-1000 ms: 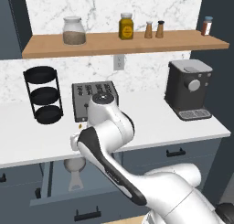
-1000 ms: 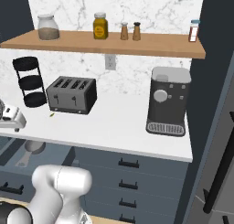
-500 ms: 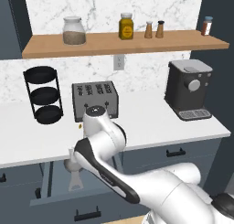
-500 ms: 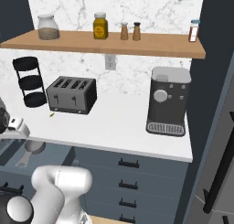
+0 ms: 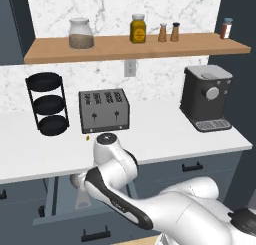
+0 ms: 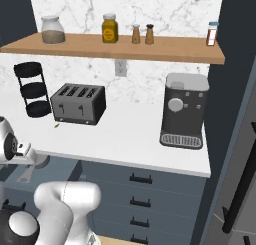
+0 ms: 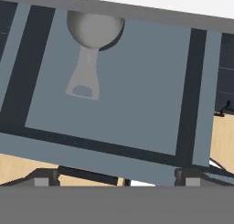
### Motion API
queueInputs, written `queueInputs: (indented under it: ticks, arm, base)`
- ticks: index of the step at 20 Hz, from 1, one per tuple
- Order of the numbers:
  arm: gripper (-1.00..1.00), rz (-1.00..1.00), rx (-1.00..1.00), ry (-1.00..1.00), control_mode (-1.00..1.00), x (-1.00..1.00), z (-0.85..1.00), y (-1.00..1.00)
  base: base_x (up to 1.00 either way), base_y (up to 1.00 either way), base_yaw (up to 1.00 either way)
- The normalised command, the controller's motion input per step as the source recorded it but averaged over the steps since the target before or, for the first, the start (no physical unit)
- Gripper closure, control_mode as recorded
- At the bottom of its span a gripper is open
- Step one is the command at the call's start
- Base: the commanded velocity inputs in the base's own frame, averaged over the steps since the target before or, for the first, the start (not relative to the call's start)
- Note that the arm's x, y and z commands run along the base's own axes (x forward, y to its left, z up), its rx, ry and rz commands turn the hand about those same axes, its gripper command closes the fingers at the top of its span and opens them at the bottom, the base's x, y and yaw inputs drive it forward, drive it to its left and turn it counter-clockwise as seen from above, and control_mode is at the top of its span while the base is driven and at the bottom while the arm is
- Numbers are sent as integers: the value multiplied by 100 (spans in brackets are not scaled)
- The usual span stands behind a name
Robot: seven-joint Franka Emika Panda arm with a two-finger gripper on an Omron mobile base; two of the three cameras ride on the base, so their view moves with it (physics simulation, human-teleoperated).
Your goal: Pick the measuring cup from the drawer and place it on the counter.
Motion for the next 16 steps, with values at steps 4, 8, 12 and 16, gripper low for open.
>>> queueInputs:
  ticks: [4,8,12,16]
  arm:
    - [-100,0,0,11,-100,14,-48,21]
    - [-100,0,0,6,-100,3,-50,31]
    - [-100,-2,-4,11,-100,5,-33,46]
    - [-100,-4,-1,5,-100,12,-22,28]
  base:
    - [0,0,0]
    - [0,0,0]
    - [0,0,0]
    - [0,0,0]
